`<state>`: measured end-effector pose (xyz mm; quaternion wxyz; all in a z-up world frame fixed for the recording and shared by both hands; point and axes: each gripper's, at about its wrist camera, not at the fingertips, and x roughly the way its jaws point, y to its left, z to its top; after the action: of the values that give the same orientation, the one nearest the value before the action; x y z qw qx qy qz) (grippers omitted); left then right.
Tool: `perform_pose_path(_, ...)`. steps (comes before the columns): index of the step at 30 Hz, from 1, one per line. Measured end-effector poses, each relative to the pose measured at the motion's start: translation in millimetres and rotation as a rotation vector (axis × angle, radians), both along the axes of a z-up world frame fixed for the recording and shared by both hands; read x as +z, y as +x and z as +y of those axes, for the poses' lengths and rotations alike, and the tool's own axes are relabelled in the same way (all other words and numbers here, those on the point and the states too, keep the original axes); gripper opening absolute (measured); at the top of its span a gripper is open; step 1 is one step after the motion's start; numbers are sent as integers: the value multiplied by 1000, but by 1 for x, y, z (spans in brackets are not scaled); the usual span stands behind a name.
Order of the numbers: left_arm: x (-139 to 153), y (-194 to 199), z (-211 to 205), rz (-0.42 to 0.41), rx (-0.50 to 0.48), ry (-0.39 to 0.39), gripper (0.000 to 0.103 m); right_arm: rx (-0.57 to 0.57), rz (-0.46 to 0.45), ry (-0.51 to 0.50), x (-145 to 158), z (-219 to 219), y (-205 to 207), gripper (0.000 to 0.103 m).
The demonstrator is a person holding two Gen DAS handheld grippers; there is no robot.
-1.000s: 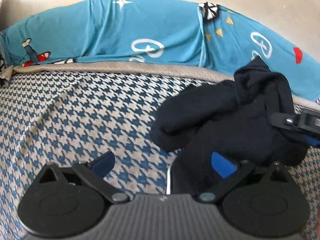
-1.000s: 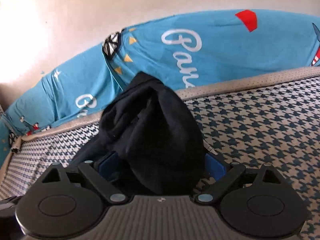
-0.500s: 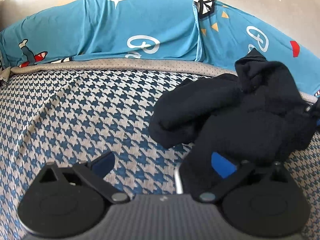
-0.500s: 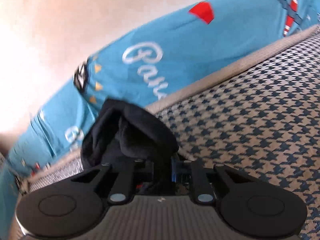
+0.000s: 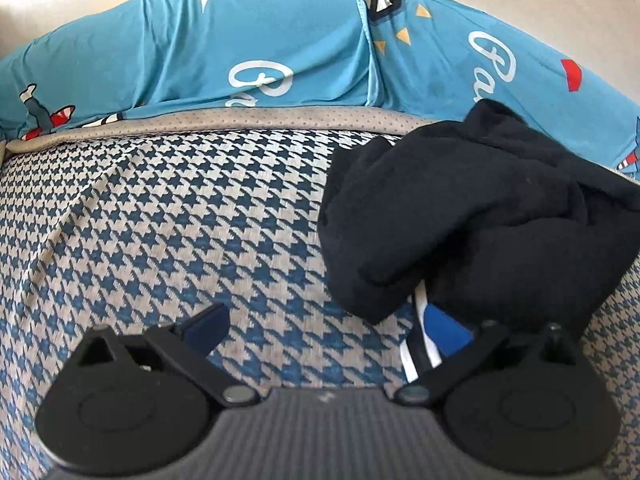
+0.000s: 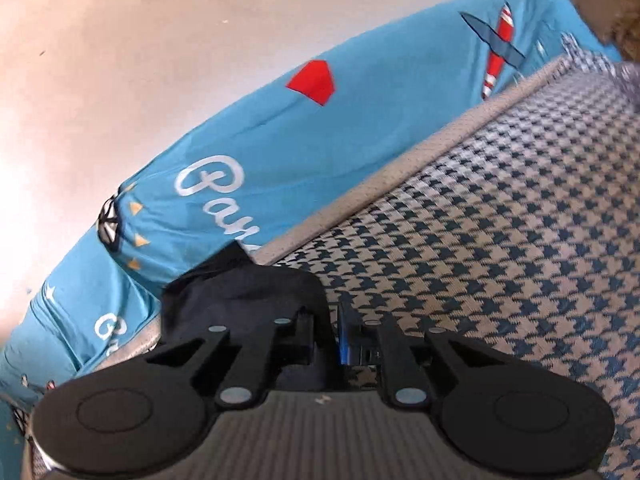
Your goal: Fold clothes
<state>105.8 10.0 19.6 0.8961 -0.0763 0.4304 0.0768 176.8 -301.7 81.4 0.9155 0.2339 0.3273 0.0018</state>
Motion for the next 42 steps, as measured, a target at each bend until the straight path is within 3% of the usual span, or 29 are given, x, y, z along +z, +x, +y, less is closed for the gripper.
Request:
perform_pose_path(4,-2,-1,0,1,1,-3,103,26,-29,-5,4,6,-3,18)
perform_pose_path(10,-2,3,5,-25,31,-20,103,80,-29,-2,4,20,2,38)
perform_pose_path(16,-6,4,10,-16,54,-15,103,233,19,-27,2,45,9,59)
perform_pose_path(20,-6,3,14,-19,77,-12,103,301,12,-69,-4,65,8,85)
perform_pose_path(23,-4,2,16,-25,91,-1,103,321,27,-70,-11,77,7,93)
perform_pose_path(28,-1,1,21,-39,112,14,103,404,74,-33,-18,97,7,94)
perform_pose_path(30,-1,2,24,-38,116,14,103,424,42,-80,-18,106,3,97)
perform_pose_path(32,-2,2,24,-31,115,28,103,420,69,-118,-25,114,4,97)
perform_pose_path(36,-5,3,26,-8,111,48,103,400,122,-91,-43,120,8,98)
perform_pose_path(42,-3,0,32,3,126,46,103,386,129,-256,-62,144,7,97)
